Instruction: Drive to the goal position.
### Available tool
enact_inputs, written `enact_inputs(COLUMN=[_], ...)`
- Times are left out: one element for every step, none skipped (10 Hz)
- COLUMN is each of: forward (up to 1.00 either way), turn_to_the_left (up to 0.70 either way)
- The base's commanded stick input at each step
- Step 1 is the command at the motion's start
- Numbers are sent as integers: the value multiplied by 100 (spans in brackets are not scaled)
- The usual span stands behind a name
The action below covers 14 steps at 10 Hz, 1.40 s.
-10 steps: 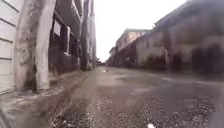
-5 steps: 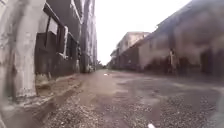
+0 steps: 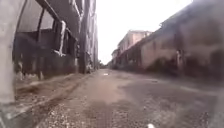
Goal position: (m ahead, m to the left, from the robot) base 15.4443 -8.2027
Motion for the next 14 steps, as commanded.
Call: enact_inputs(forward=[100,100,100,100,100,100,100,100,100,100,100,100,100,100], turn_to_the_left=[8,35,23,2,0,38,40,6,0,0,29,35,0,0])
